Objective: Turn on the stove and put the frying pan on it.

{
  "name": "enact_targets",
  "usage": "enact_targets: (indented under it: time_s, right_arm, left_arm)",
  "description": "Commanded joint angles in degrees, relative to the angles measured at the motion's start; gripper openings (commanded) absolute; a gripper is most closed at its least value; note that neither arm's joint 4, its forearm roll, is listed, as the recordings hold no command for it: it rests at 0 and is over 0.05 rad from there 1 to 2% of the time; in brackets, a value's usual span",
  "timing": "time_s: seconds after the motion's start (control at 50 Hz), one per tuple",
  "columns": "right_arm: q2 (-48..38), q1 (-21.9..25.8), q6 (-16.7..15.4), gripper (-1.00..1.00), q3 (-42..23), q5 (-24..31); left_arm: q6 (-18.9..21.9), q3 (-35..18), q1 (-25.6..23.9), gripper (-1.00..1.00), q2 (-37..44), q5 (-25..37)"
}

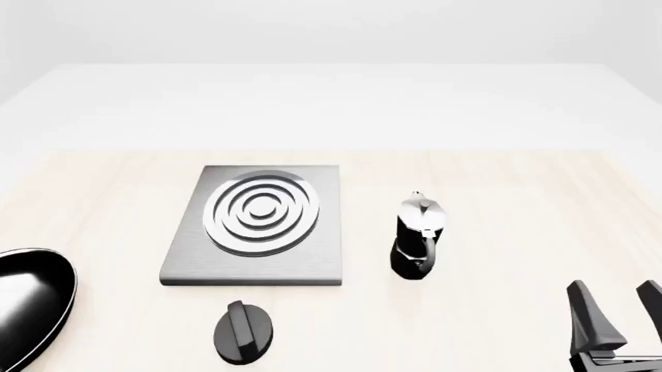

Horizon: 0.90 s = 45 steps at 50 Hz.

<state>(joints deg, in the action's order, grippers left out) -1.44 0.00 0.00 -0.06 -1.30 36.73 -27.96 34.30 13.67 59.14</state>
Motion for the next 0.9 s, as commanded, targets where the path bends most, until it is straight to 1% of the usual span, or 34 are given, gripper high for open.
enact_targets:
  time_s: [0.02, 0.22, 0.26, 0.34, 0.48, 0.54, 0.58, 0.66, 0.76, 0.8, 0.9]
  right_arm:
    - [-0.01, 0.00, 0.00, 1.00, 0.00, -0.01]
    - [0.00, 0.00, 0.00, 1.00, 0.00, 0.00]
    - [-0.01, 0.00, -0.01, 1.00, 0.00, 0.00]
    - [0.00, 0.00, -0.01, 1.00, 0.00, 0.00]
    - [0.01, 0.00, -0.02, 1.00, 0.00, 0.00]
    - [-0.01, 0.00, 0.01, 1.00, 0.00, -0.01]
    - [-0.01, 0.00, 0.01, 1.00, 0.00, -0.01]
    - [-0.01, 0.00, 0.01, 1.00, 0.00, -0.01]
    - [0.03, 0.00, 0.00, 1.00, 0.00, 0.01]
    - [-0.03, 0.01, 0.01, 1.00, 0.00, -0.02]
    - [0.01, 0.00, 0.01, 1.00, 0.00, 0.00]
  left_arm:
    - [-0.08, 1.74, 1.92, 1.00, 1.36, -2.67]
    - [0.77, 1.54, 4.39, 1.00, 5.26, -7.01]
    - [0.30, 0.89, 4.32, 1.00, 5.75, -7.11]
    - [0.80, 0.48, 4.99, 1.00, 6.96, -8.42]
    - [0.82, 0.83, 5.42, 1.00, 7.99, -9.51]
    - [1.07, 2.09, 5.70, 1.00, 7.95, -9.91]
    - [0.26, 2.95, 5.01, 1.00, 7.05, -9.27]
    - [1.46, 5.41, 6.17, 1.00, 7.38, -11.33]
    - [1.57, 5.51, 6.68, 1.00, 8.11, -11.90]
    - [2.22, 6.28, 7.36, 1.00, 8.80, -13.08]
    - [2.23, 7.30, 8.19, 1.00, 10.00, -15.12]
